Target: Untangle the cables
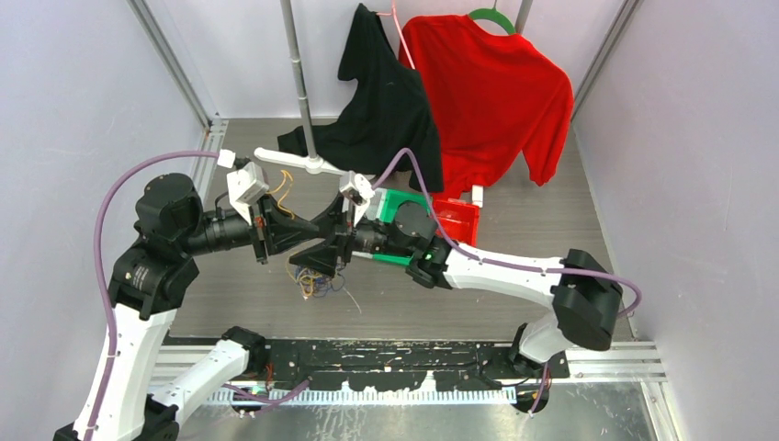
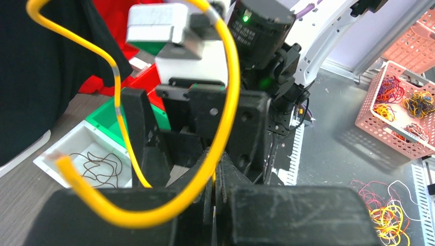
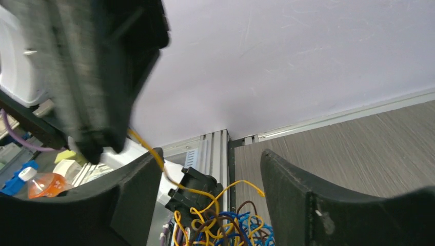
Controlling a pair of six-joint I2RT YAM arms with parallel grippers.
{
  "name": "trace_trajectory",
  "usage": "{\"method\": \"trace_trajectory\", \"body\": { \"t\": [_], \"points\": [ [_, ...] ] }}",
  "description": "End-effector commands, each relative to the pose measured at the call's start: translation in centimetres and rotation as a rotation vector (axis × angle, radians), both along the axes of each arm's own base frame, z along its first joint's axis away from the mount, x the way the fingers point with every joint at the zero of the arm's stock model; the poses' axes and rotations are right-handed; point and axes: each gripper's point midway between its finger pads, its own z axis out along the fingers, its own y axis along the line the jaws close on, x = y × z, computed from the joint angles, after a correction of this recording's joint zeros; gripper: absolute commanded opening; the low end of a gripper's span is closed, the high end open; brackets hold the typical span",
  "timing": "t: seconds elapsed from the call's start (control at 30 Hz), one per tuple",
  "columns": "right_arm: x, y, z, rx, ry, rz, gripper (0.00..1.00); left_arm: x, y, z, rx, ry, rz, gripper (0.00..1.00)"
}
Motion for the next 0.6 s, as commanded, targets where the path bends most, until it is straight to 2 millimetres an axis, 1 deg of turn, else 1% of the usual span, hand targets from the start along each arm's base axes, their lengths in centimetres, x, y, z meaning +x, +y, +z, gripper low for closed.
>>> {"method": "trace_trajectory", "body": {
  "t": [0.0,0.07,0.13,0.17,0.23,0.43,0.5,0.57],
  "points": [
    [1.3,1.0,2.2,0.105,0.023,-0.048,0.71,0.0,-0.2,2.3,-0.05,-0.061,-0.01,0.0],
    [2.7,1.6,0.4,0.09,0.07,-0.099,0.66,-0.2,-0.2,2.9,-0.058,-0.067,-0.014,0.0],
    [3.7,1.9,-1.4,0.082,0.113,-0.125,0.63,-0.4,-0.3,3.4,-0.066,-0.071,-0.019,0.0],
    [4.2,2.1,-2.9,0.065,0.143,-0.142,0.62,-0.6,-0.3,3.8,-0.073,-0.077,-0.023,0.0],
    [4.8,2.4,-4.9,0.039,0.171,-0.164,0.6,-0.8,-0.3,4.4,-0.085,-0.076,-0.032,0.0],
    [5.2,3.3,-10.4,-0.041,0.253,-0.173,0.58,-1.3,-0.2,6.5,-0.109,-0.116,-0.035,0.0],
    [5.3,3.3,-11.9,-0.062,0.271,-0.179,0.58,-1.5,-0.1,7.2,-0.113,-0.142,-0.032,0.0],
    [5.3,3.3,-13.3,-0.078,0.285,-0.183,0.6,-1.4,0.0,7.9,-0.116,-0.169,-0.022,0.0]
  ]
}}
